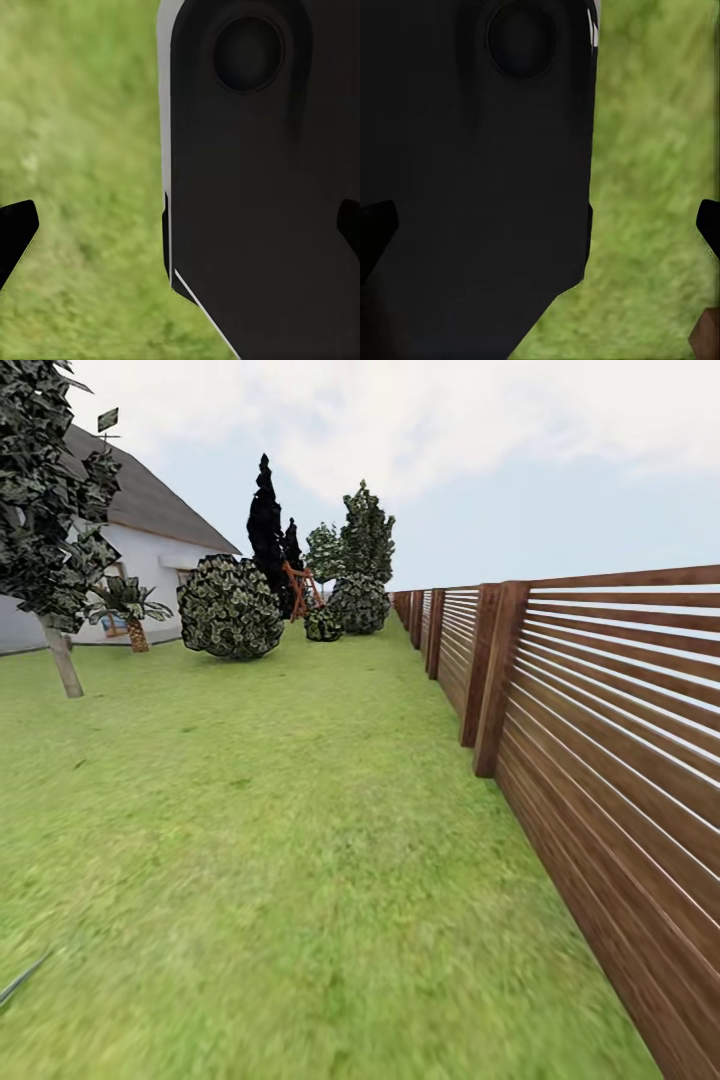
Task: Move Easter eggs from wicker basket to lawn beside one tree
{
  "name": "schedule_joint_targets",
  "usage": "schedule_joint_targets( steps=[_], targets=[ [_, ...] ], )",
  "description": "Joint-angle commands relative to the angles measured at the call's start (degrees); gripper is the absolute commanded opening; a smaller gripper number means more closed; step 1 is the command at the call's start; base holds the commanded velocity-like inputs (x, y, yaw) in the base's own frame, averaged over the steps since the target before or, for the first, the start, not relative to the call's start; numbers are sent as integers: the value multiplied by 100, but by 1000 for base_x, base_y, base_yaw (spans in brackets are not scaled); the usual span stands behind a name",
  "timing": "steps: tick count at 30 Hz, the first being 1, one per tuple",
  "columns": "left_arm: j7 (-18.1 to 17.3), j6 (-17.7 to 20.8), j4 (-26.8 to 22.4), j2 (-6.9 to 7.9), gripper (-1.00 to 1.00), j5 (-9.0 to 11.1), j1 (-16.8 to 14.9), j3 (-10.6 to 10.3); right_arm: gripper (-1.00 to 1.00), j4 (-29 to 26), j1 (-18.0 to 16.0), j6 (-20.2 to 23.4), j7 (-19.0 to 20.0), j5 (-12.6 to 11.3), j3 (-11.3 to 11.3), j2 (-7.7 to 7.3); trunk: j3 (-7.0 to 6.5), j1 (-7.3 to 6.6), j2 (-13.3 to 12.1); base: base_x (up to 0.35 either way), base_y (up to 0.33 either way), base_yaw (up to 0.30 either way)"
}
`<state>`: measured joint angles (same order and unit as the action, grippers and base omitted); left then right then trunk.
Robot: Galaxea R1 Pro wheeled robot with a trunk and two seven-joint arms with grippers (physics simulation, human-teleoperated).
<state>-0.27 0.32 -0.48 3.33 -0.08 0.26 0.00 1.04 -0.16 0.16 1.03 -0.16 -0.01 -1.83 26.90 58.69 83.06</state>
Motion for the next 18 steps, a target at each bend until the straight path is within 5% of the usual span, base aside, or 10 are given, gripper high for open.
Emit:
schedule_joint_targets(
  steps=[1,11,18],
  targets=[
    [-2,3,-5,1,100,-1,1,0,100,2,-2,2,11,-2,4,-1,3,4,1,333,0,8],
    [0,3,-5,1,100,-1,1,0,100,1,-1,2,5,1,-2,-1,3,4,1,333,0,13],
    [-1,3,-5,1,100,-1,1,0,100,1,-1,2,3,-7,-17,-1,3,4,1,333,0,220]
  ],
)
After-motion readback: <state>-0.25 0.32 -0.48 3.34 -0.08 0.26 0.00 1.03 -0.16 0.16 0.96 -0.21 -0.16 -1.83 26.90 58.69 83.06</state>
